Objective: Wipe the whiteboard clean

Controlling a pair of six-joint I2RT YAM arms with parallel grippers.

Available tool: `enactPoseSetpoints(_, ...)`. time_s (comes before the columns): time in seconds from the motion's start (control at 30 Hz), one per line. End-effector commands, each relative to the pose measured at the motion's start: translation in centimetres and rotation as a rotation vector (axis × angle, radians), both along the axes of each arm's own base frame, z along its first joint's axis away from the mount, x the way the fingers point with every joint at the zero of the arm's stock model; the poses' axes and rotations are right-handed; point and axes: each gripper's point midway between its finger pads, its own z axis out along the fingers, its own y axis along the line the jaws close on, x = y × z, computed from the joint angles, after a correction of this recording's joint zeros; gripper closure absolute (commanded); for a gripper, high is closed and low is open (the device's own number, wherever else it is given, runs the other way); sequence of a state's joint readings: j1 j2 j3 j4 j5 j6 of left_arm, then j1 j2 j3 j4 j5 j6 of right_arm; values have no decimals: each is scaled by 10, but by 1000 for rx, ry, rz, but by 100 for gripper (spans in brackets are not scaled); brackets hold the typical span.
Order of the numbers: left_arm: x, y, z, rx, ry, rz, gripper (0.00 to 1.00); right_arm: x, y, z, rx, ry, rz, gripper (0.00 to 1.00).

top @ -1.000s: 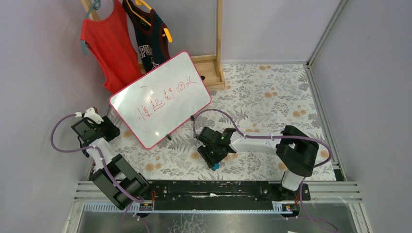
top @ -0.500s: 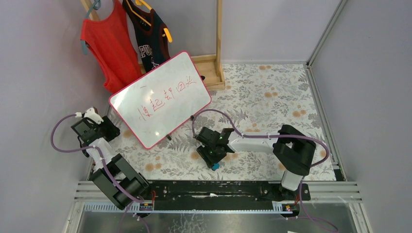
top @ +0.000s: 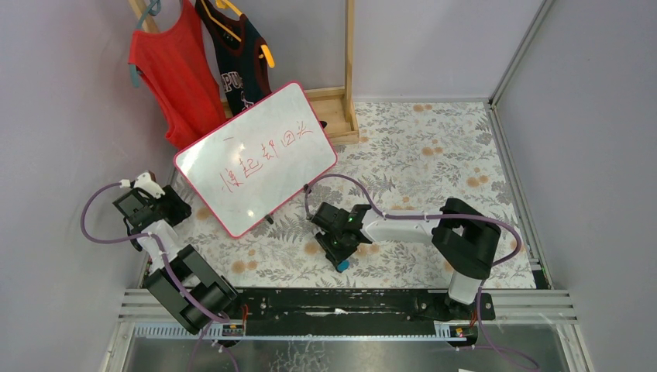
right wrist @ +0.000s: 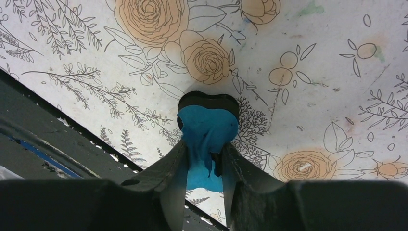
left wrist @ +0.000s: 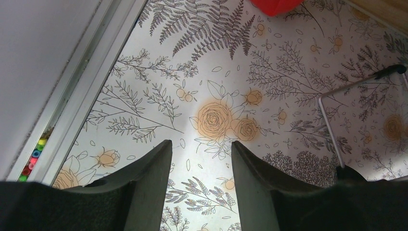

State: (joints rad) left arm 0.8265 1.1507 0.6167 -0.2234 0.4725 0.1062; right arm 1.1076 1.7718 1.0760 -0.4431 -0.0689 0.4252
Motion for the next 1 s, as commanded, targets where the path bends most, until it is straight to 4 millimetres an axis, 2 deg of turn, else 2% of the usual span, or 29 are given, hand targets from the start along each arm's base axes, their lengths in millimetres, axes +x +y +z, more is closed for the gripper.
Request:
enactPoseSetpoints(0.0, 5, 6, 7, 27, -29, -10, 52, 10, 8, 9, 16, -29, -5, 72)
enactPoseSetpoints(0.27, 5, 4, 6, 21, -29, -20, 52, 15, 1, 21, 16, -73, -31, 100)
enactPoseSetpoints(0.4, 7, 2, 6, 15, -33, -39, 53, 19, -5, 31, 27, -116, -54, 100)
enactPoseSetpoints(0.47, 8, 0, 6, 9, -37, -57, 53, 22, -8, 47, 63, -155, -70, 100)
enactPoseSetpoints(0.6, 9, -1, 8, 22, -43, -86, 52, 28, -19, 64, 88, -222, -103, 100)
enactPoseSetpoints(0.7, 9, -2, 11, 35, -43, -102, 52, 30, -27, 71, 94, -254, -125, 100)
enactPoseSetpoints(0.97, 4, -3, 30, 25, -58, -125, 51, 32, -34, 81, 153, -300, -160, 100)
